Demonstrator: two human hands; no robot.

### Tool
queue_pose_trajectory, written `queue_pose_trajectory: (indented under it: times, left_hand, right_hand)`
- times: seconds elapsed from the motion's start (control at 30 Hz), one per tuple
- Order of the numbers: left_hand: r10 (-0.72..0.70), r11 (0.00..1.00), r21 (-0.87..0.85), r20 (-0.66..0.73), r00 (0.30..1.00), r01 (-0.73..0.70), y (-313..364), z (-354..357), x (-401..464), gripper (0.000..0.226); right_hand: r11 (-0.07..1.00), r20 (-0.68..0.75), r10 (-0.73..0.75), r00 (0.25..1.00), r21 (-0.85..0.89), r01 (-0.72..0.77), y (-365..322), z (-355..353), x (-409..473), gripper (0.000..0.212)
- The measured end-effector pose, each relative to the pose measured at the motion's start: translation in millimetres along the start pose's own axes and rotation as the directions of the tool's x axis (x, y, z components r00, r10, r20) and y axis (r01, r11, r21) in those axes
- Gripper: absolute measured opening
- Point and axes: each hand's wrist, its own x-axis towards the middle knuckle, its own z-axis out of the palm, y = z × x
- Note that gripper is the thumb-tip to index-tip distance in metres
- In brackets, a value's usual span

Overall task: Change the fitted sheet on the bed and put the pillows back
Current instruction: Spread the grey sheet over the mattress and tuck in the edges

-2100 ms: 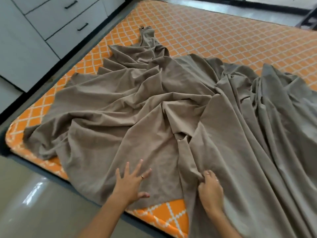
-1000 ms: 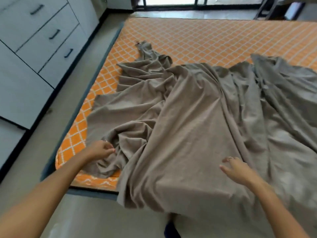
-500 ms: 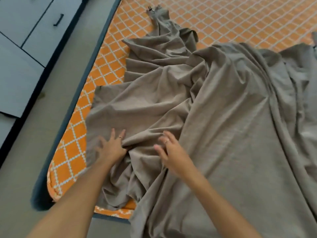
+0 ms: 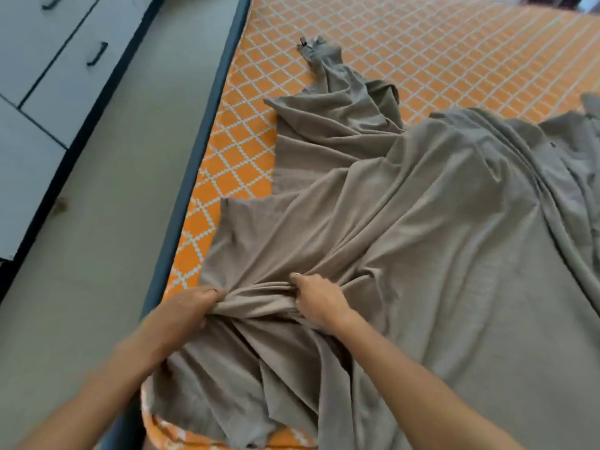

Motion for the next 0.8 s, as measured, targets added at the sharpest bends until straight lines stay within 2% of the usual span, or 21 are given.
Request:
queue_pose_trajectory:
  times: [0.1, 0.2, 0.3, 0.37, 0.43, 0.53, 0.67, 0.73, 0.77, 0.8]
  left_hand:
    - [0.028, 0.999, -0.014, -0.052, 0.998, -0.028, -71.8, -40.3, -44.6, 0.051]
    - [-0.058, 0.992, -0.119, -0.067, 0.996, 0.049, -147.5, -73.1, -112.0, 0.056]
    - [-0.162, 0.982, -0.089, 0.036, 0.986, 0.165, -178.3, -106.0, -169.3, 0.045]
    - [-0.162, 0.983, -0.077, 0.072, 0.984, 0.167, -180.0, -133.1, -192.4, 0.035]
    - [-0.171, 0.978, -0.102, 0.112, 0.979, 0.182, -184.8, -159.3, -211.3, 0.028]
    - [-0.252, 0.958, -0.077, 0.243, 0.937, 0.277, -194.8, -184.0, -215.9, 0.025]
    - [-0.161, 0.981, -0.057, 0.309, 0.937, 0.187, -188.0, -188.0, -186.3, 0.028]
    - [-0.100, 0.991, -0.053, 0.330, 0.939, 0.125, -184.4, -186.4, -160.4, 0.024]
    - [-0.073, 0.995, -0.039, 0.343, 0.937, 0.091, -183.3, -187.3, -144.7, 0.024]
    - [-0.048, 0.998, -0.025, 0.358, 0.932, 0.061, -182.2, -189.2, -128.5, 0.025]
  right_hand:
    - [0.980, -0.097, -0.035, 0.995, 0.190, 0.053, -79.3, 26.7, -2.4, 0.031]
    - [0.917, -0.138, -0.081, 0.987, 0.378, 0.128, -166.4, 57.0, 6.9, 0.024]
    - [0.884, -0.121, -0.004, 0.993, 0.464, 0.060, -243.7, 80.5, 15.8, 0.027]
    - [0.901, -0.117, 0.147, 0.982, 0.425, -0.084, -271.3, 86.4, 21.5, 0.034]
    - [0.889, -0.026, 0.320, 0.947, 0.354, -0.291, -279.7, 89.3, 18.6, 0.047]
    - [0.872, 0.056, 0.453, 0.890, 0.180, -0.455, -263.1, 96.9, 9.9, 0.056]
    - [0.916, 0.265, 0.392, 0.881, -0.030, -0.399, -248.8, 86.8, 18.5, 0.066]
    - [0.890, 0.400, 0.406, 0.822, 0.030, -0.454, -247.7, 61.9, 33.3, 0.064]
    - [0.869, 0.401, 0.420, 0.814, 0.082, -0.488, -246.1, 45.7, 40.4, 0.062]
    - [0.860, 0.330, 0.426, 0.842, 0.141, -0.490, -241.3, 31.5, 48.6, 0.060]
